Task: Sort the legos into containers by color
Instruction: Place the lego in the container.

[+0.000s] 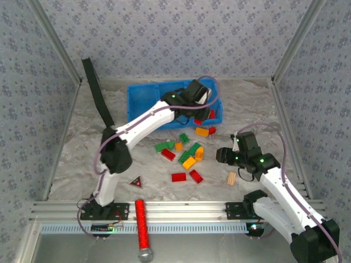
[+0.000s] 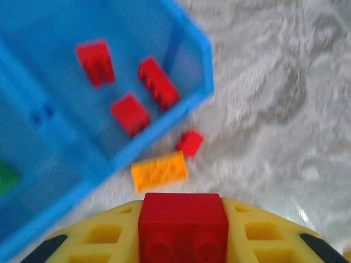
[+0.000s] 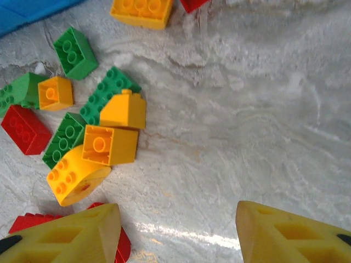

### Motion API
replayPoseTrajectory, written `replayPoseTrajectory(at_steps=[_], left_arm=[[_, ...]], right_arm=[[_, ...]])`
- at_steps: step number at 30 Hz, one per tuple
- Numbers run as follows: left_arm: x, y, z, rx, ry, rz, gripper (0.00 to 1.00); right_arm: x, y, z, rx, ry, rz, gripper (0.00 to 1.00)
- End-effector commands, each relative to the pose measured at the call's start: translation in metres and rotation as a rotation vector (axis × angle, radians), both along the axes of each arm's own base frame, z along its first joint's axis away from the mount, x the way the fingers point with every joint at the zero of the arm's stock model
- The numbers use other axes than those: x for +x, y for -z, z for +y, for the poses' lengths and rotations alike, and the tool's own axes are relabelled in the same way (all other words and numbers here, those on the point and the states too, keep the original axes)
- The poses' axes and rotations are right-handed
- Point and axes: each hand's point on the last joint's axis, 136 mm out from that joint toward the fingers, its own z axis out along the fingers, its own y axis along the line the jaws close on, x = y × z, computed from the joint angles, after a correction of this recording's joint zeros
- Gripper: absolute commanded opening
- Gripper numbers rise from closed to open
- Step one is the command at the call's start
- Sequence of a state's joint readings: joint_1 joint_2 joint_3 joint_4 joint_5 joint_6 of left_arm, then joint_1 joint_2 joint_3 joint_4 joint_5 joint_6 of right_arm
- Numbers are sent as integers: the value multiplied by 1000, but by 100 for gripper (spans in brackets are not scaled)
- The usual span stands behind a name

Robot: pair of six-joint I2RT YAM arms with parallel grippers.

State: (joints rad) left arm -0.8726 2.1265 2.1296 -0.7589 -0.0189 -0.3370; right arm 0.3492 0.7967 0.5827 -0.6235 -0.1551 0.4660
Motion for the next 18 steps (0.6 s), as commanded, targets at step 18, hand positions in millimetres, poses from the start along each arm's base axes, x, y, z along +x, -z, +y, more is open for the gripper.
replayPoseTrajectory(at_steps=[18], left_arm=[[92,91,-48,61,-92,-113,31]], right_arm=[[-2,12,10,75,49,28,59]])
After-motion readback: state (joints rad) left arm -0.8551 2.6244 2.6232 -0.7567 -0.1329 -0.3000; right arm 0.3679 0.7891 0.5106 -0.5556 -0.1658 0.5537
